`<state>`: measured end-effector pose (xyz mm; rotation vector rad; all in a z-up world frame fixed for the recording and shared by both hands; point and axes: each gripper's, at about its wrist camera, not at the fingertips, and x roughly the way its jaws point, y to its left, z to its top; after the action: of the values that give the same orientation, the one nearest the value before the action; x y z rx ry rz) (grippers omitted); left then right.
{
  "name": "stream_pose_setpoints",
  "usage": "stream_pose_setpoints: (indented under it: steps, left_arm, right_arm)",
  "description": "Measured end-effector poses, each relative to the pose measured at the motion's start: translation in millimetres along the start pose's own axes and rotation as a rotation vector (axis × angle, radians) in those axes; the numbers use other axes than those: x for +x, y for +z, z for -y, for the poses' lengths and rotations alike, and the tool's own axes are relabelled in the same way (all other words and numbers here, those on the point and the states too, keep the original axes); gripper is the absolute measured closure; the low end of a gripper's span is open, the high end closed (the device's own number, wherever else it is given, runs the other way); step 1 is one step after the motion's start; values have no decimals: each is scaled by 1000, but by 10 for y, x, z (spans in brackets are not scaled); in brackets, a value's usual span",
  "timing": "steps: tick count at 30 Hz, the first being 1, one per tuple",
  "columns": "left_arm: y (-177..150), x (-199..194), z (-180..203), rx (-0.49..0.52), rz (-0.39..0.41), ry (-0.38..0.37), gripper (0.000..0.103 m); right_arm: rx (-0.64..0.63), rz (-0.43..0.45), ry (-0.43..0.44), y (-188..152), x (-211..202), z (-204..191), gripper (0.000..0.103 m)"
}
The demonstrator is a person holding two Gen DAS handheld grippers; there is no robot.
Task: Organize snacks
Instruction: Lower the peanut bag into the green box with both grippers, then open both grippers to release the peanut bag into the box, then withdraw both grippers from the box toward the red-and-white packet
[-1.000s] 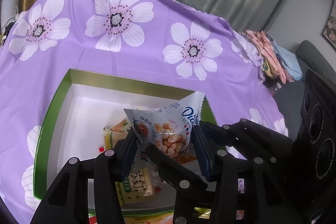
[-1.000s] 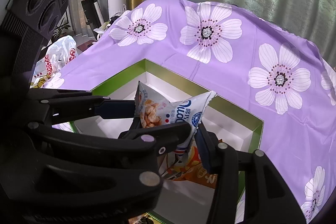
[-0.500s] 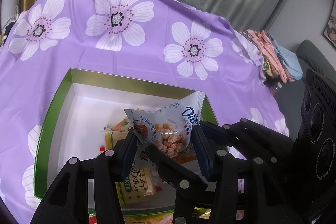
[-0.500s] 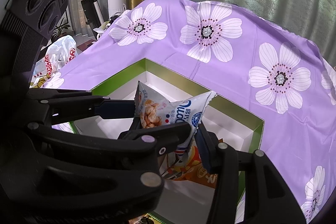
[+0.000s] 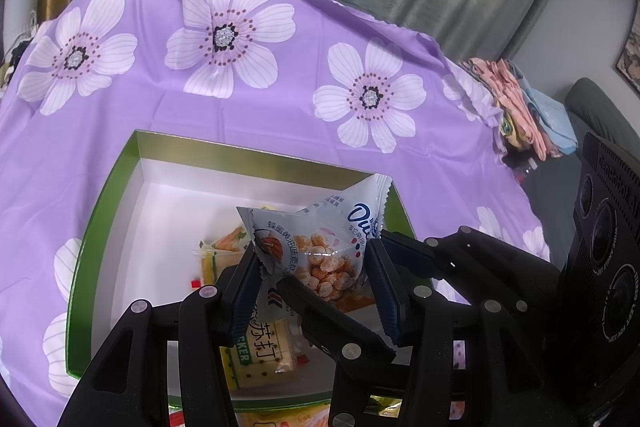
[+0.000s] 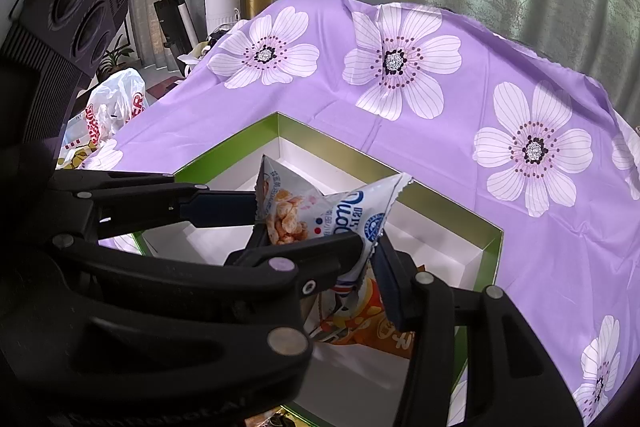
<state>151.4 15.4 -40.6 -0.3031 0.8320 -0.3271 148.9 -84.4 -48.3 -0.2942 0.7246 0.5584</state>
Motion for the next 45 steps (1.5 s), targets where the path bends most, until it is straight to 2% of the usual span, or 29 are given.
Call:
stream_pose_setpoints:
  steps: [13, 16, 22, 26, 29, 31, 35, 45]
  left_arm:
    - [-3, 3, 9, 2, -1, 9, 51]
    - [-8, 0, -33, 1, -2, 18, 44]
    - [11, 4, -33, 0, -4, 35, 42]
    - [1, -10, -47, 0, -1, 38, 32]
    - [19, -30, -32, -2, 6, 57, 22]
    - [35, -58, -20, -2, 18, 60, 21]
    - [47, -146, 26, 10, 50, 77, 9]
    - [-25, -725, 294, 113, 198, 103, 3]
  right_arm:
    - [-1, 1, -1, 5, -2, 2, 50]
    - [-4, 7, -4, 16, -21, -7, 50]
    - [-23, 16, -17, 38, -62, -48, 49]
    - [-25, 21, -24, 43, -77, -59, 49]
    - [-16, 28, -40, 42, -92, -54, 42]
    - [-4, 44, -54, 36, -127, -39, 32]
    - [29, 72, -77, 17, -224, 9, 26]
    - [115, 197, -147, -100, -859, 62, 16]
